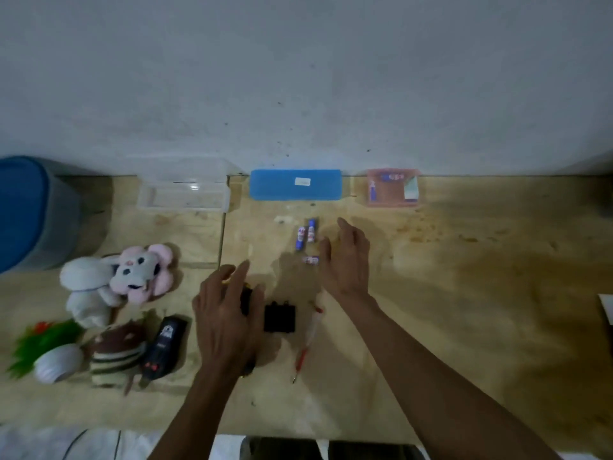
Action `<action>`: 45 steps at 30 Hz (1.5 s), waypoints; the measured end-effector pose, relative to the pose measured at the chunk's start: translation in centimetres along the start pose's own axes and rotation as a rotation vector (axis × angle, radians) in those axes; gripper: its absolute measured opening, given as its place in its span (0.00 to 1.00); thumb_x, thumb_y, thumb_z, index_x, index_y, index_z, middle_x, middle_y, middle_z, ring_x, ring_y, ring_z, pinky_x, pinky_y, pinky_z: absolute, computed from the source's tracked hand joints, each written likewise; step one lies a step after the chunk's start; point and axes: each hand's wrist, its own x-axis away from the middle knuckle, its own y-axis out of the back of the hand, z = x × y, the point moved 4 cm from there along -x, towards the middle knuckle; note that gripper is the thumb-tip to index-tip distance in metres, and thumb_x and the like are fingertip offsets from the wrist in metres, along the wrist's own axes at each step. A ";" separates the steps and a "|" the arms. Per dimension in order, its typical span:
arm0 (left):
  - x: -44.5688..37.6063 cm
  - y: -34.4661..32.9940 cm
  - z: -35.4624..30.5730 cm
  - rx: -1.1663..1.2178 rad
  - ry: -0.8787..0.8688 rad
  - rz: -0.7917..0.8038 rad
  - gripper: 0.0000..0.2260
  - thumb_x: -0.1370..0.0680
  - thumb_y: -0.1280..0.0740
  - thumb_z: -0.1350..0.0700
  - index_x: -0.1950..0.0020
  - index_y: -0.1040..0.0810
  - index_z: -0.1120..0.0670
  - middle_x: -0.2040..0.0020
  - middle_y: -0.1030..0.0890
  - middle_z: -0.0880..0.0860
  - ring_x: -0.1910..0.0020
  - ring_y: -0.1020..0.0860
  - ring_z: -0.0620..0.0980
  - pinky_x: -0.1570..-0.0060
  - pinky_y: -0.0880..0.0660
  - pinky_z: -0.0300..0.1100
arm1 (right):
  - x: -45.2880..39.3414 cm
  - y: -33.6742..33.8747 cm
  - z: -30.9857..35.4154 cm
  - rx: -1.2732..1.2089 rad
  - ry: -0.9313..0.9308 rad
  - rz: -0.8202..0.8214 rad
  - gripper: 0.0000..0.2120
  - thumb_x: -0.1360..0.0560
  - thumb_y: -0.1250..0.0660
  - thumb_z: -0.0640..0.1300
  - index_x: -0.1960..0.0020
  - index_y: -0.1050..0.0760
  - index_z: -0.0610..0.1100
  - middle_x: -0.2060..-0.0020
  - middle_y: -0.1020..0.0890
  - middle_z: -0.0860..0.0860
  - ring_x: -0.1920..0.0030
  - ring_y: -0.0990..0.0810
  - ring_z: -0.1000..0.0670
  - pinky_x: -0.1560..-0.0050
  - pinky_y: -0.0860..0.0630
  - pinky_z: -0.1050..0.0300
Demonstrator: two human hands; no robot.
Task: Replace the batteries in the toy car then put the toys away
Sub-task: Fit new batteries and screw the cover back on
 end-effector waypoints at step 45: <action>3.1 -1.5 6.7 0.332 0.279 0.290 0.45 0.29 0.22 0.46 0.19 0.44 0.42 0.38 0.34 0.50 0.51 0.31 0.44 0.48 0.30 0.40 | -2.1 -3.6 3.5 -0.667 -0.470 0.182 0.27 0.27 0.34 0.70 0.65 0.29 0.45 0.74 0.28 0.50 0.76 0.31 0.52 0.76 0.35 0.61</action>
